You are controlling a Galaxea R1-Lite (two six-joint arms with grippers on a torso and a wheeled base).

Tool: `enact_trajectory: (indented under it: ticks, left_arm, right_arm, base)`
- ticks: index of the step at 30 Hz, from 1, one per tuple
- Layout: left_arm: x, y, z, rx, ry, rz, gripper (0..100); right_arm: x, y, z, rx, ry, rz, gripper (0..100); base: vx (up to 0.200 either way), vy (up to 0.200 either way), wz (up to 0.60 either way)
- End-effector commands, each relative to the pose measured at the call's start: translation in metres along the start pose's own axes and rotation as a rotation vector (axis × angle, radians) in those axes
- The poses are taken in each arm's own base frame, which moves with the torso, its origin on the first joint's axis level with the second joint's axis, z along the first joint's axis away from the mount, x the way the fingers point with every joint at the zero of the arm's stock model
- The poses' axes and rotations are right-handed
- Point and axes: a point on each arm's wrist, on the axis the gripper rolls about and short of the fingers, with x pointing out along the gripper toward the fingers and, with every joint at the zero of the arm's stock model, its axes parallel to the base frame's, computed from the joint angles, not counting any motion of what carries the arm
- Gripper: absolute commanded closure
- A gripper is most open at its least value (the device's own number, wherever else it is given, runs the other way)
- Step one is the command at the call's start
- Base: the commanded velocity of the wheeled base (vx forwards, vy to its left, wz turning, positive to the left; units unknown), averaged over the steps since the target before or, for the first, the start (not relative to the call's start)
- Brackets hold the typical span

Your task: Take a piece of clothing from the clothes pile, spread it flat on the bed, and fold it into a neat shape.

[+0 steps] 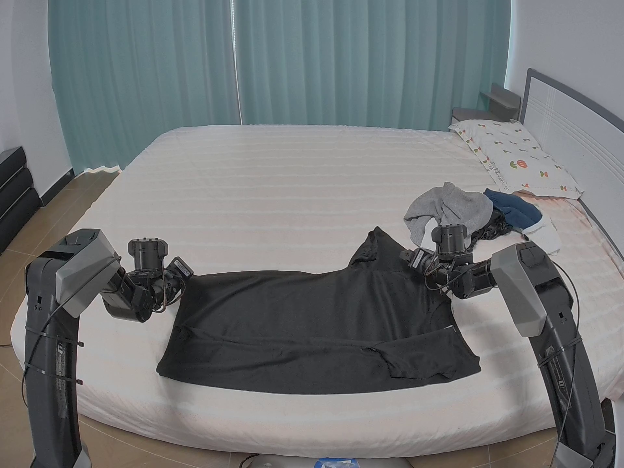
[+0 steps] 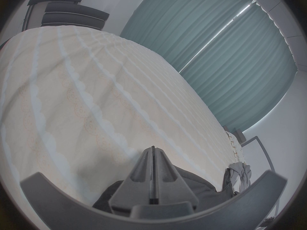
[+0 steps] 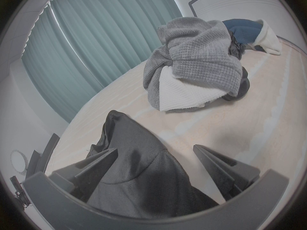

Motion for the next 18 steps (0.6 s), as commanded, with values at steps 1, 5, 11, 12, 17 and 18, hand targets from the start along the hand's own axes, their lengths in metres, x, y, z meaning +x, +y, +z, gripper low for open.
enact_trajectory:
  ticks: [1,5,11,12,17,18]
  left_arm:
    - [0.0,0.0,0.001,-0.002,-0.002,0.0,100]
    - [0.0,0.0,0.0,0.0,-0.001,0.001,100]
    - [0.0,0.0,0.0,-0.002,0.0,0.0,100]
    - [0.0,0.0,0.0,0.0,-0.001,0.001,100]
    - [0.0,0.0,0.001,-0.001,-0.002,-0.001,100]
    - [0.0,0.0,0.001,-0.001,-0.002,-0.001,100]
  right_arm:
    - [0.01,-0.006,-0.019,0.006,0.021,-0.005,0]
    - [0.009,-0.003,-0.012,0.017,-0.022,0.019,0]
    - [0.006,-0.001,-0.005,0.027,-0.039,0.029,0]
    - [0.006,-0.001,-0.005,0.03,-0.04,0.028,0]
    - [0.006,0.0,-0.002,0.032,-0.055,0.037,100]
    - [0.005,0.001,0.0,0.032,-0.062,0.042,100]
  base:
    - [0.0,0.0,0.0]
    - [0.0,0.0,0.0]
    - [0.0,0.0,0.0]
    - [0.0,0.0,0.0]
    - [0.0,0.0,0.0]
    - [0.0,0.0,0.0]
